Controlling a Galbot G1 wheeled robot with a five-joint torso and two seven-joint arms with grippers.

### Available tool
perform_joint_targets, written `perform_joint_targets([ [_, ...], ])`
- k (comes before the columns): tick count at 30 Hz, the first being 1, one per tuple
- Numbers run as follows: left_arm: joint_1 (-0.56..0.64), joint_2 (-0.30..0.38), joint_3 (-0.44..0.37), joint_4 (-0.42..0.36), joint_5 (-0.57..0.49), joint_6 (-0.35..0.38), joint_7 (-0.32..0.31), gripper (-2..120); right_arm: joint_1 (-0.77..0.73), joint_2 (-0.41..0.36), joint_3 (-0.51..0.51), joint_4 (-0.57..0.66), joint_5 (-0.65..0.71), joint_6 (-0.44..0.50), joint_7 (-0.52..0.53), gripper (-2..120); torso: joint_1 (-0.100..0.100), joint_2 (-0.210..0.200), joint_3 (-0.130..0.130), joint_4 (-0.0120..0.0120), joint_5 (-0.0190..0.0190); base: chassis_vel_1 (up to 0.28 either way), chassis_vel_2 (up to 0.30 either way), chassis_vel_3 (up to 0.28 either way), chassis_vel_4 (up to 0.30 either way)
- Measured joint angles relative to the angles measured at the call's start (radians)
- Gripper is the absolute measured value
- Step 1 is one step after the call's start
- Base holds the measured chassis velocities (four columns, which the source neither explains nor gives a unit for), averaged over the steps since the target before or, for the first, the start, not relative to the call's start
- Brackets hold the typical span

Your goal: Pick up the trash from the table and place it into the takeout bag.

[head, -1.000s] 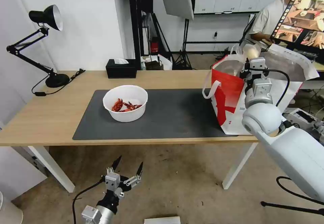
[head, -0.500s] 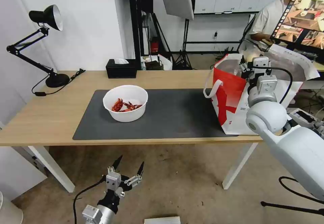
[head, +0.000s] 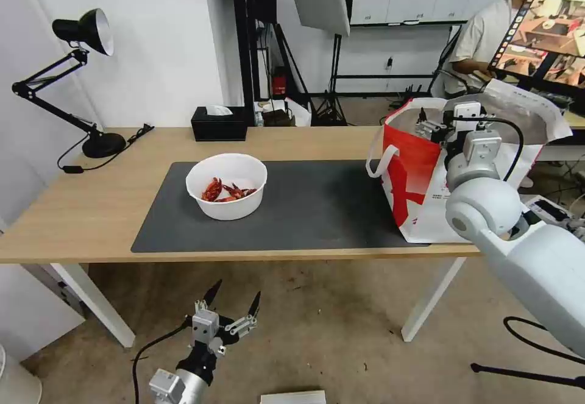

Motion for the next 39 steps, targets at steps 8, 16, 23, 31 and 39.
perform_joint_targets([
  [8, -0.002, 0.002, -0.003, 0.001, -0.002, 0.000, 0.000, 100, -0.006, 0.008, 0.001, -0.003, -0.007, 0.001, 0.000, 100, 0.000, 0.000, 0.000, 0.0000, 0.0000, 0.000, 0.000, 0.000, 0.000],
  [16, -0.003, 0.004, -0.006, -0.001, -0.005, 0.000, 0.000, 100, -0.002, 0.008, 0.003, -0.004, -0.013, 0.002, 0.000, 100, 0.000, 0.000, 0.000, 0.0000, 0.0000, 0.000, 0.000, 0.000, 0.000],
  [23, -0.003, 0.005, -0.006, -0.004, -0.005, 0.000, 0.000, 100, -0.003, 0.009, 0.014, 0.002, -0.014, 0.005, 0.001, 100, 0.000, 0.000, 0.000, 0.0000, 0.0000, 0.000, 0.000, 0.000, 0.000],
  [31, 0.001, 0.005, -0.008, -0.017, -0.005, 0.000, -0.001, 100, -0.037, 0.003, 0.062, 0.049, 0.002, 0.091, -0.044, 100, 0.000, 0.000, 0.000, 0.0001, 0.0000, 0.000, 0.000, 0.000, 0.000],
  [39, 0.003, 0.001, -0.007, -0.025, -0.001, 0.000, -0.002, 100, -0.270, -0.023, 0.191, 0.220, 0.111, 0.226, -0.212, 100, 0.000, 0.000, 0.000, -0.0003, 0.0001, 0.000, 0.000, 0.000, 0.000],
])
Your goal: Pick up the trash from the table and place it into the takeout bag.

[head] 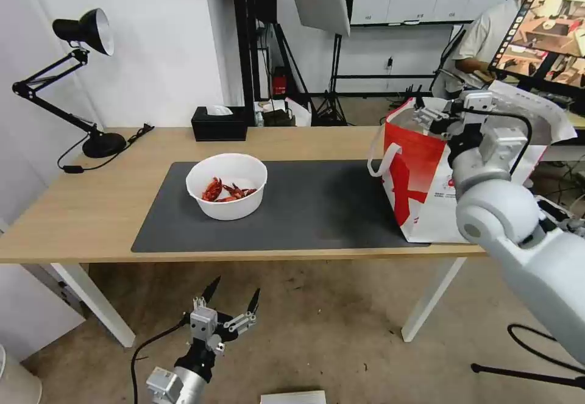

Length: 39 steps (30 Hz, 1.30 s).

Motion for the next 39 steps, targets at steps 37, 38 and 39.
perform_joint_targets([
  [37, -0.010, 0.012, -0.002, 0.010, -0.020, -0.016, 0.002, 100, -0.901, 0.338, 0.211, 0.115, -0.426, 0.350, -0.214, 100, 0.000, 0.000, 0.000, 0.0003, -0.0003, 0.000, 0.000, 0.000, 0.000],
  [38, -0.011, 0.013, -0.002, 0.011, -0.021, -0.016, 0.002, 100, -0.903, 0.345, 0.205, 0.106, -0.433, 0.355, -0.218, 100, 0.000, 0.000, 0.000, 0.0003, -0.0003, 0.000, 0.000, 0.000, 0.000],
  [39, -0.012, 0.014, -0.003, 0.013, -0.022, -0.019, 0.002, 100, -0.907, 0.354, 0.199, 0.093, -0.440, 0.361, -0.224, 100, 0.000, 0.000, 0.000, 0.0003, -0.0002, 0.000, 0.000, 0.000, 0.000],
])
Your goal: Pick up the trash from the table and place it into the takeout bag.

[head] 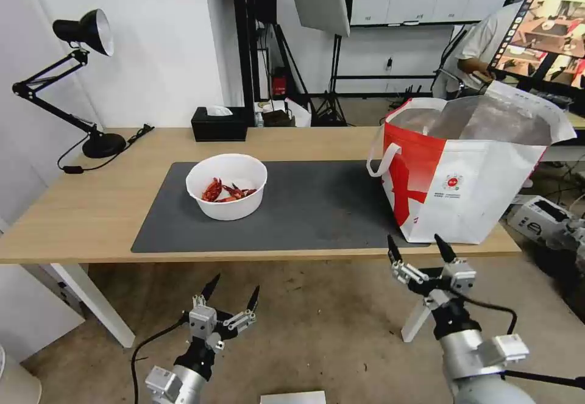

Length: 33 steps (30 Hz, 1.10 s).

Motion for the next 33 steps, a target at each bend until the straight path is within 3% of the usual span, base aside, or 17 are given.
perform_joint_targets([
  [16, -0.006, 0.001, -0.005, 0.014, -0.013, -0.013, 0.001, 100, -0.005, 0.060, -0.042, -0.141, -0.074, 0.040, -0.012, 100, 0.000, 0.000, 0.000, 0.0000, 0.0001, 0.000, 0.000, 0.000, 0.000],
  [33, -0.006, 0.020, -0.010, 0.015, -0.015, -0.014, 0.001, 100, -0.003, 0.057, -0.048, -0.155, -0.155, 0.050, -0.033, 100, 0.000, 0.000, 0.000, 0.0000, 0.0001, 0.000, 0.000, 0.000, 0.000],
])
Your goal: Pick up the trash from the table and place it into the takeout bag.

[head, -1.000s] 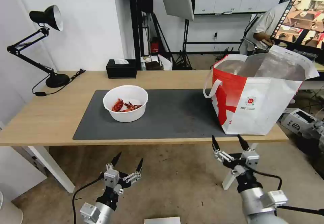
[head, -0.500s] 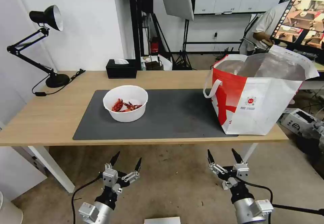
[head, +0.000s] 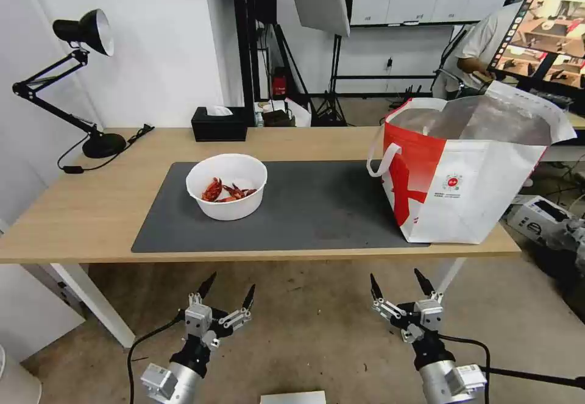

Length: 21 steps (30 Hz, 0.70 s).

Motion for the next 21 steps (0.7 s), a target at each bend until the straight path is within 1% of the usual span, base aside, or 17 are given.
perform_joint_targets([
  [4, -0.005, 0.002, -0.002, -0.001, -0.006, 0.000, 0.000, 100, 0.000, 0.000, 0.000, 0.001, 0.000, -0.001, 0.000, 100, 0.000, 0.000, 0.000, 0.0001, -0.0001, 0.000, 0.000, 0.000, 0.000],
  [7, -0.021, 0.019, -0.008, -0.006, -0.021, 0.005, -0.001, 100, 0.000, 0.000, 0.000, 0.002, 0.001, -0.001, 0.001, 100, 0.000, 0.000, 0.000, 0.0000, -0.0001, 0.000, 0.000, 0.000, 0.000],
  [9, -0.055, 0.054, -0.020, -0.011, -0.055, 0.023, -0.002, 100, 0.000, -0.001, 0.000, 0.002, 0.001, -0.002, 0.001, 100, 0.000, 0.000, 0.000, 0.0001, -0.0001, 0.000, 0.000, 0.000, 0.000],
  [10, -0.055, 0.054, -0.020, -0.011, -0.055, 0.023, -0.002, 100, 0.000, -0.001, 0.000, 0.002, 0.001, -0.002, 0.001, 100, 0.000, 0.000, 0.000, 0.0001, -0.0001, 0.000, 0.000, 0.000, 0.000],
  [12, -0.103, 0.099, -0.040, -0.023, -0.100, 0.049, -0.011, 100, 0.000, -0.001, 0.000, 0.002, 0.002, -0.002, 0.001, 100, 0.000, 0.000, 0.000, 0.0000, -0.0002, 0.000, 0.000, 0.000, 0.000],
  [13, -0.103, 0.099, -0.040, -0.023, -0.100, 0.049, -0.011, 100, 0.000, -0.001, 0.000, 0.002, 0.002, -0.002, 0.001, 100, 0.000, 0.000, 0.000, 0.0000, -0.0002, 0.000, 0.000, 0.000, 0.000],
  [16, -0.194, 0.213, -0.071, -0.036, -0.196, 0.096, -0.032, 100, 0.000, -0.001, 0.000, 0.003, 0.002, -0.002, 0.001, 100, 0.000, 0.000, 0.000, -0.0001, -0.0001, 0.000, 0.000, 0.000, 0.000],
  [17, -0.194, 0.213, -0.071, -0.036, -0.196, 0.096, -0.032, 100, 0.000, -0.001, 0.000, 0.003, 0.002, -0.002, 0.001, 100, 0.000, 0.000, 0.000, -0.0001, -0.0001, 0.000, 0.000, 0.000, 0.000],
  [19, -0.245, 0.282, -0.086, -0.035, -0.252, 0.121, -0.038, 100, 0.000, -0.001, 0.000, 0.003, 0.003, -0.002, 0.001, 100, 0.000, 0.000, 0.000, 0.0000, -0.0001, 0.000, 0.000, 0.000, 0.000],
  [20, -0.258, 0.299, -0.087, -0.033, -0.265, 0.127, -0.041, 100, 0.000, -0.001, 0.000, 0.003, 0.003, -0.002, 0.002, 100, 0.000, 0.000, 0.000, -0.0001, -0.0001, 0.000, 0.000, 0.000, 0.000],
  [21, -0.258, 0.299, -0.087, -0.033, -0.265, 0.127, -0.041, 100, 0.000, -0.001, 0.000, 0.003, 0.003, -0.002, 0.002, 100, 0.000, 0.000, 0.000, -0.0001, -0.0001, 0.000, 0.000, 0.000, 0.000],
])
